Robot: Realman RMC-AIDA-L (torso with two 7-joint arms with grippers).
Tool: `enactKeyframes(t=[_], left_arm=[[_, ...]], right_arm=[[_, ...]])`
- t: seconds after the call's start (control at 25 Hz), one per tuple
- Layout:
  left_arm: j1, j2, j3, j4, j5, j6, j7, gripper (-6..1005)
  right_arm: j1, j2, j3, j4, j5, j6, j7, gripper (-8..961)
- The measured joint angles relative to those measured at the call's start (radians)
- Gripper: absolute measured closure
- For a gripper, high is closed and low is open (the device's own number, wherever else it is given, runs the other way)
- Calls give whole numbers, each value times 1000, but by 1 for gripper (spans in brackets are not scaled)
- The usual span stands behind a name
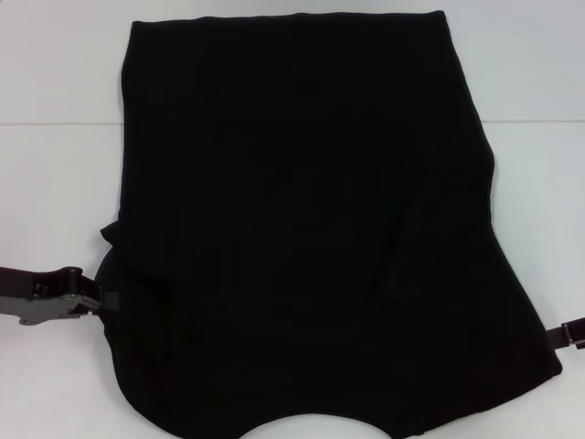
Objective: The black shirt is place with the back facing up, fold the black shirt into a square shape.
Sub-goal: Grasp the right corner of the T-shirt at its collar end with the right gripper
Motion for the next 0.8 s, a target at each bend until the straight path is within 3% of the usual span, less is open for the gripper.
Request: enactKeyframes(t=[0.8], left_arm=[[-2, 0, 0, -10, -4, -11, -2, 928]], right_arm=[[10, 27, -122, 24, -1, 67, 0, 310]])
